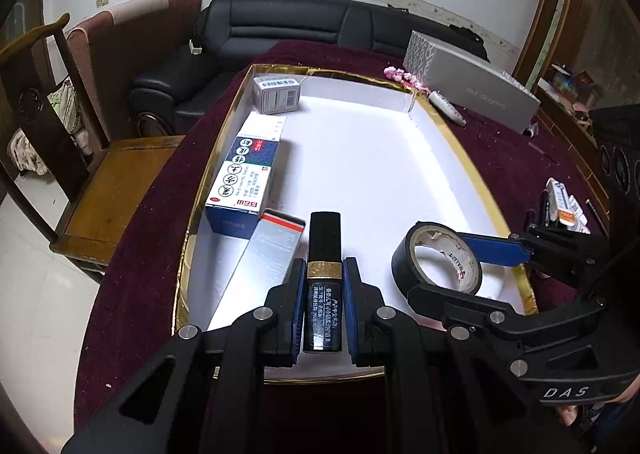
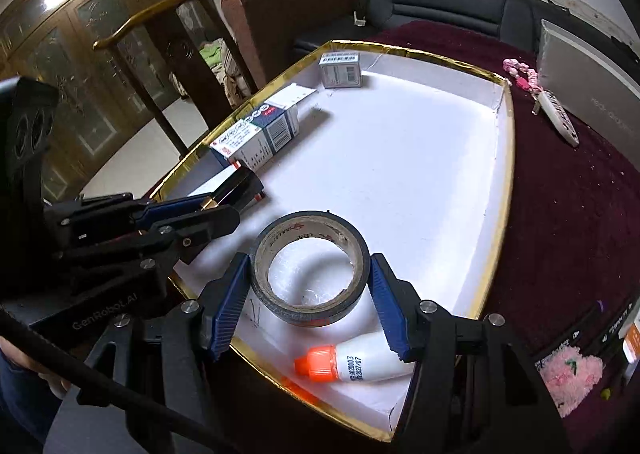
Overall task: Organize objects
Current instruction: 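Carry the black tube and tape roll over the tray and lower them in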
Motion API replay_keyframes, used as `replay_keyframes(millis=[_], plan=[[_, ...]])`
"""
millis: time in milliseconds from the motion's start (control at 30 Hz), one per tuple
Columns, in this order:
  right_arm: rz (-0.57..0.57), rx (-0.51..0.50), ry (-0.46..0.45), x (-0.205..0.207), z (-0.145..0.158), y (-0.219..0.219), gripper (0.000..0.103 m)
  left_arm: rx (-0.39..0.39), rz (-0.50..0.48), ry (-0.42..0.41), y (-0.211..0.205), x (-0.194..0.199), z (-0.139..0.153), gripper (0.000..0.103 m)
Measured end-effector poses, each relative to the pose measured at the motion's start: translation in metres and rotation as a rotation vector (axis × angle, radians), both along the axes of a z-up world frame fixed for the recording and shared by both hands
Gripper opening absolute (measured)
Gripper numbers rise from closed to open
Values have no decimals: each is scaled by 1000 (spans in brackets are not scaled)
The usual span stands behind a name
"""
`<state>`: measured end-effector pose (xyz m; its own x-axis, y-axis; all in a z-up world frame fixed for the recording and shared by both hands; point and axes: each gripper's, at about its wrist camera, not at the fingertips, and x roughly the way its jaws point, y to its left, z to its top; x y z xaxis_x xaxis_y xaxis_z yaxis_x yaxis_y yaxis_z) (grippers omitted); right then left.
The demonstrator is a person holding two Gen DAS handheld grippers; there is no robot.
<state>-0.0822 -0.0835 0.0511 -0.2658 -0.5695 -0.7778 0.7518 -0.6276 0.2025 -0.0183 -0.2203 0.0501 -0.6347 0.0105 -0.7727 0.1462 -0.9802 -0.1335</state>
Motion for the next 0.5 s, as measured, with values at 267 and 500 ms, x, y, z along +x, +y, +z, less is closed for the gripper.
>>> replay_keyframes(millis=[267, 500], plan=[[40, 62, 13, 2, -10, -11, 59, -10, -18, -42, -3, -4, -6, 14], [62, 65, -12, 2, -16, -16, 59, -26, -39, -80, -1, -9, -9, 14]])
